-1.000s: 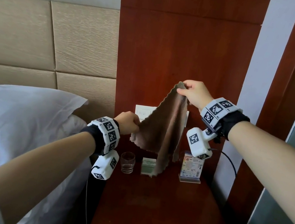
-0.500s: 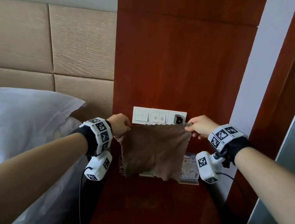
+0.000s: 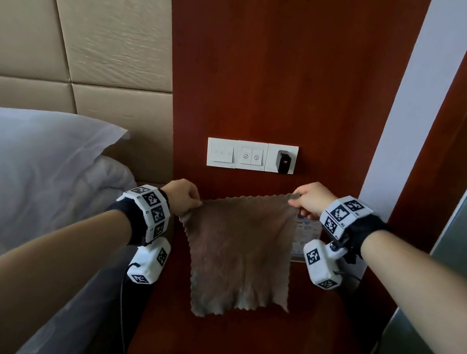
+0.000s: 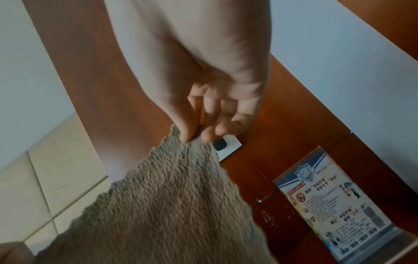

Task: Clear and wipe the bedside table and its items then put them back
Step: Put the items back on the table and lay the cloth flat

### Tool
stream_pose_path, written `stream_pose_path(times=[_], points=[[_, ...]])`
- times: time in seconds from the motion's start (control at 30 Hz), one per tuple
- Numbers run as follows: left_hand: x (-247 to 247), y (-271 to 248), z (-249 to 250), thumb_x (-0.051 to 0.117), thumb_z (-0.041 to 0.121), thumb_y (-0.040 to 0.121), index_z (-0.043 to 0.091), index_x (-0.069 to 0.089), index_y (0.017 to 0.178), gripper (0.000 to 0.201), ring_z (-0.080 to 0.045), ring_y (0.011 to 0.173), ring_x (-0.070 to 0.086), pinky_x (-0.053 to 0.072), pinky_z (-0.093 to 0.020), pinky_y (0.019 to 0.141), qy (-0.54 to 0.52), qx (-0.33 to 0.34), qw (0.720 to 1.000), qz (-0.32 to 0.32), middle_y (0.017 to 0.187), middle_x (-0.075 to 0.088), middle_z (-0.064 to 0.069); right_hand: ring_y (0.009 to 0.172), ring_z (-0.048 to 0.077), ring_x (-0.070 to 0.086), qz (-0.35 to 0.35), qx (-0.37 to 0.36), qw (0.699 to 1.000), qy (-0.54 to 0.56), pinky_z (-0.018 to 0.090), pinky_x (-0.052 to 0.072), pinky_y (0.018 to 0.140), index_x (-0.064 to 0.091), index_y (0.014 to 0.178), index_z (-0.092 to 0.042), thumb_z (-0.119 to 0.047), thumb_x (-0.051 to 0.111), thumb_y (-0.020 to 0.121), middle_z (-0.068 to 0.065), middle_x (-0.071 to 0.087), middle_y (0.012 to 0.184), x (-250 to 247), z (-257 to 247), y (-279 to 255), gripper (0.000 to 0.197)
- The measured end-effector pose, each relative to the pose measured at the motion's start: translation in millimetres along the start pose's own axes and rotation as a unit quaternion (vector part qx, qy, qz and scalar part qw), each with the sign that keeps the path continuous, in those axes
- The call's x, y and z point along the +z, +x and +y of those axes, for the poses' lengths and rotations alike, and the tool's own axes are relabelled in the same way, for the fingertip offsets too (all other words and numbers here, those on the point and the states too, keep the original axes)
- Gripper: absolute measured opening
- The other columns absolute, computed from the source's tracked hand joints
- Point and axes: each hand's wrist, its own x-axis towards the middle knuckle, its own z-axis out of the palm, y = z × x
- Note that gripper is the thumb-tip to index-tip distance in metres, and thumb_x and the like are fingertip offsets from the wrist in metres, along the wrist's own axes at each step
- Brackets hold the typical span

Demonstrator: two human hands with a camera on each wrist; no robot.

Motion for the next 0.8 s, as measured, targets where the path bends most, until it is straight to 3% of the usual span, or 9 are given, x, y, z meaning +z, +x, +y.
stream_pose_path(times=[0.13,0.27,0.37,0.47,0.67,0.73,0.8], points=[[1.7,3.3,0.5,0.054,0.019,0.092,0.008,0.065,0.1,0.017,-0.021,0.087,0.059,0.043,-0.027,0.074,-0.022,0.015,0.995,0.095,0.097,0.065,-0.008,0.054,0.01,0.05,0.078,-0.045,0.995,0.052,0.018,0.039,0.048,0.064,0.1,-0.01,-0.016,0.057,0.092,0.001,0.058,0.067,6.7,6.7,7.6,0.013],[14.0,4.5,-6.6,0.056,0.02,0.092,0.011,0.065,0.098,0.015,-0.021,0.088,0.059,0.042,-0.027,0.075,-0.009,0.028,0.996,0.089,0.099,0.066,-0.008,0.052,0.009,0.052,0.095,-0.054,0.991,0.081,0.017,0.041,0.047,0.065,0.097,-0.011,-0.014,0.058,0.091,-0.001,0.058,0.064,20.6,18.8,5.5,0.01],[41.1,-0.4,-18.4,0.056,0.023,0.091,0.014,0.064,0.098,0.013,-0.016,0.085,0.055,0.043,-0.027,0.075,0.02,0.033,0.999,0.029,0.1,0.065,-0.007,0.053,0.011,0.055,0.023,-0.013,0.999,0.047,0.018,0.043,0.048,0.065,0.099,-0.01,-0.014,0.059,0.091,0.001,0.06,0.065,42.1,42.0,2.7,0.011],[71.4,-8.0,-29.2,0.055,0.026,0.093,0.017,0.061,0.101,0.014,-0.018,0.089,0.059,0.046,-0.028,0.077,0.064,0.023,0.995,-0.073,0.1,0.062,-0.003,0.055,0.011,0.056,-0.067,0.015,0.998,-0.008,0.017,0.044,0.047,0.064,0.104,-0.007,-0.013,0.059,0.091,0.001,0.06,0.065,63.7,64.3,-4.0,0.015],[117.6,-31.2,-43.7,0.054,0.025,0.094,0.013,0.061,0.107,0.02,-0.021,0.099,0.059,0.041,-0.025,0.077,0.132,0.06,0.963,-0.227,0.105,0.063,-0.002,0.057,0.009,0.061,-0.264,0.097,0.958,-0.049,0.019,0.046,0.05,0.058,0.096,-0.013,-0.01,0.059,0.091,0.002,0.062,0.077,91.4,83.4,-31.9,0.006],[124.3,-37.6,-47.2,0.054,0.023,0.094,0.012,0.062,0.102,0.016,-0.017,0.086,0.06,0.041,-0.02,0.071,0.123,0.078,0.952,-0.269,0.092,0.067,-0.003,0.052,0.006,0.062,-0.286,0.105,0.95,-0.062,0.018,0.047,0.047,0.059,0.085,-0.015,-0.009,0.061,0.09,0.002,0.063,0.075,96.4,88.1,-41.2,0.009],[127.7,-41.5,-50.8,0.056,0.023,0.093,0.014,0.06,0.092,0.009,-0.01,0.071,0.059,0.042,-0.016,0.06,0.108,0.092,0.944,-0.297,0.09,0.069,-0.008,0.049,0.005,0.062,-0.295,0.111,0.946,-0.069,0.017,0.047,0.043,0.057,0.078,-0.018,-0.008,0.061,0.089,0.002,0.063,0.073,101.5,91.9,-49.0,0.016]])
